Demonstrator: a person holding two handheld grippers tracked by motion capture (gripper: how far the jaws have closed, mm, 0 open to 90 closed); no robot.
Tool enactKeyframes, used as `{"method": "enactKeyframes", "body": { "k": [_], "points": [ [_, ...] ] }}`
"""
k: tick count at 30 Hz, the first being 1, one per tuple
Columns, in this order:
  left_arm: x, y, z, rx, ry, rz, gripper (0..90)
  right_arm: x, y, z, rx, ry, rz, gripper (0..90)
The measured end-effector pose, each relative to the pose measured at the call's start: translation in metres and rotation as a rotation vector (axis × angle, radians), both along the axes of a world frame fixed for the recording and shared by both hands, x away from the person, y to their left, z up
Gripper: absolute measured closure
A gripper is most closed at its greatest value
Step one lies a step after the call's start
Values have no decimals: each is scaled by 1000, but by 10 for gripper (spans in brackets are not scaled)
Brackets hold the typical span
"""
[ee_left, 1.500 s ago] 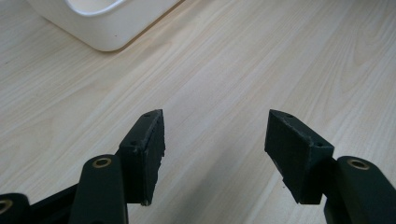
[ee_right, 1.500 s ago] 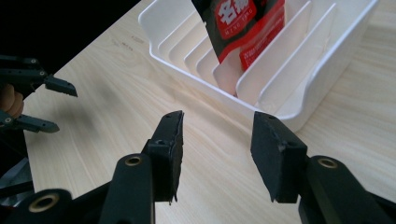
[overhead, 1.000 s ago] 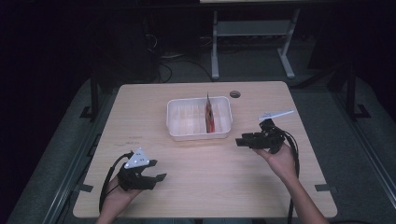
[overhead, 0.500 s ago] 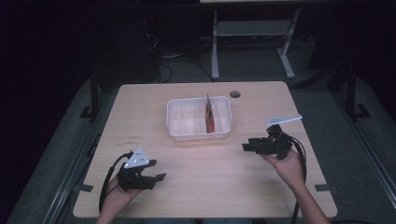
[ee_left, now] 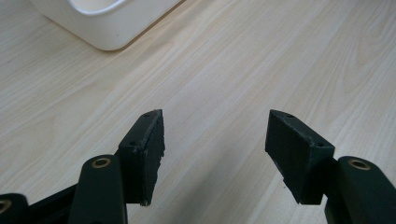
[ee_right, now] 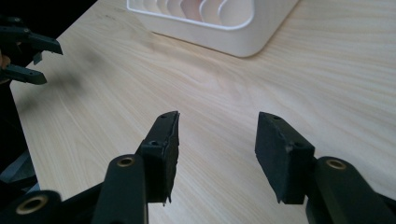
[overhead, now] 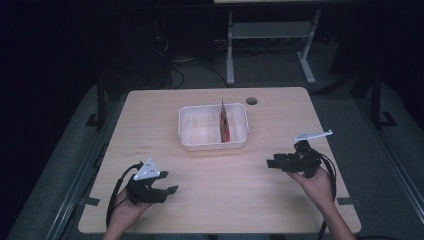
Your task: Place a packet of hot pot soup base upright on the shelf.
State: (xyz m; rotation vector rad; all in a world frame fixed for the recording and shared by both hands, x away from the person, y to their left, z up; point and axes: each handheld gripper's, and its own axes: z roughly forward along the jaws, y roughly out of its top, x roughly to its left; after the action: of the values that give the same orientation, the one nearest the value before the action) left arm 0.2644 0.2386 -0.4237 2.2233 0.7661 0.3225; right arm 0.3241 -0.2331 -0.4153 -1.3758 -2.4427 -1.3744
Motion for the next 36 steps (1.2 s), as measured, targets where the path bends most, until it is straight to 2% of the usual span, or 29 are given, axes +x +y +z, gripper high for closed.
{"method": "enactKeyframes", "body": {
  "k": [7, 22, 36],
  "points": [
    [0, 0, 0, -1, 0, 0, 371, -6, -7, -7, -7, 19, -8, 472],
    [0, 0, 0, -5, 0, 2, 371, -22, -18, -20, -19, 29, -19, 437],
    [0, 0, -1, -1, 4, -1, 376, -39, -17, -34, -27, 28, -31, 392]
  ]
}}
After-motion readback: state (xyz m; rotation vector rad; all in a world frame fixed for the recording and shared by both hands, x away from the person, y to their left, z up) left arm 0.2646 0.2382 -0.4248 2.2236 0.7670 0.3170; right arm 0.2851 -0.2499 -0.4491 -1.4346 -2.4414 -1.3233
